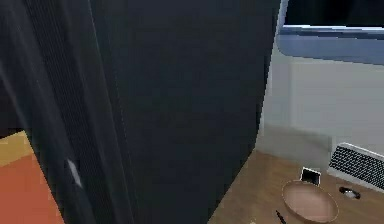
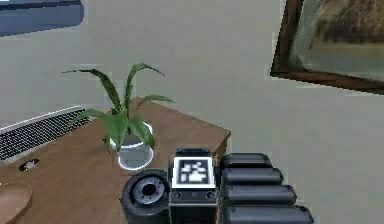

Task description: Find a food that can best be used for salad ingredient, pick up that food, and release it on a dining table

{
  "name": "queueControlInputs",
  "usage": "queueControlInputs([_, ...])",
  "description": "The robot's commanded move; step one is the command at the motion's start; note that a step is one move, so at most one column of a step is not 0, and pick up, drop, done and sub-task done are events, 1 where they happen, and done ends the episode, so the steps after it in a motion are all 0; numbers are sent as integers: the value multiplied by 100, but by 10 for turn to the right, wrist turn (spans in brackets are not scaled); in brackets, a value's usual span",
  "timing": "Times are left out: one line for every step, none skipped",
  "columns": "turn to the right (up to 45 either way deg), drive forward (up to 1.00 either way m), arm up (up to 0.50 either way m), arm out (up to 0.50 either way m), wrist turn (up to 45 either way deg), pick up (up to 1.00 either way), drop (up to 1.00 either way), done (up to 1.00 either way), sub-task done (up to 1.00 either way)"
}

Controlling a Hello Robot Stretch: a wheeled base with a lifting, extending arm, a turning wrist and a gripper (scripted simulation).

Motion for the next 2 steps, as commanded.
queueControlInputs([-330,0,0,0,0,0,0,0,0])
queueControlInputs([0,0,0,30,0,0,0,0,0])
